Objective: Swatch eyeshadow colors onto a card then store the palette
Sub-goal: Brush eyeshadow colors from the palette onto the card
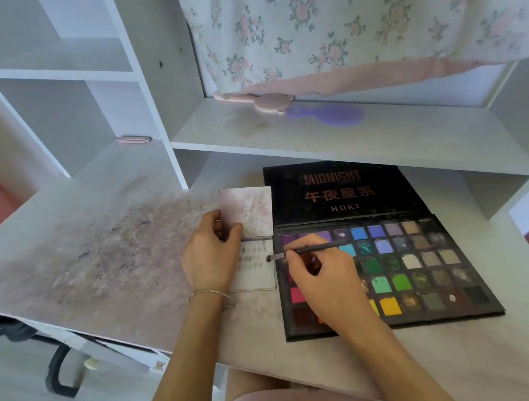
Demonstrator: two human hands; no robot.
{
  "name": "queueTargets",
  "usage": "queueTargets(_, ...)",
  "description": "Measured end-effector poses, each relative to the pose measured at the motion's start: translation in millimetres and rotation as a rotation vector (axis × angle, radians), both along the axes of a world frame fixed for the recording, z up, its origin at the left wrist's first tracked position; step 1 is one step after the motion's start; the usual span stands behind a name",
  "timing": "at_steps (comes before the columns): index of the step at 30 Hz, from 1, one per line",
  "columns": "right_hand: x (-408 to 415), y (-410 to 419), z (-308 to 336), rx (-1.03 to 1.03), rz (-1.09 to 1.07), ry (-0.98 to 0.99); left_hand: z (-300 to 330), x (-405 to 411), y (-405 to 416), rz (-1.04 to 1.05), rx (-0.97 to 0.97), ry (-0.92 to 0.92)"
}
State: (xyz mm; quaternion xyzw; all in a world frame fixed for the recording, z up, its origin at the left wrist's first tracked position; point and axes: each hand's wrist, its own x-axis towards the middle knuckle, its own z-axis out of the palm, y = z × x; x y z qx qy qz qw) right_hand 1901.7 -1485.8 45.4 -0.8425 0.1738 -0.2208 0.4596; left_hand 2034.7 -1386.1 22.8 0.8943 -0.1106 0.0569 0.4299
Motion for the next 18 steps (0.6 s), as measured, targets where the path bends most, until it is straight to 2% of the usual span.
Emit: queueTargets(18, 2.8, 1.0, -1.8, -0.049, 0.027, 0.068, -0.8, 0.0, 0.0, -0.008, 0.027, -0.021)
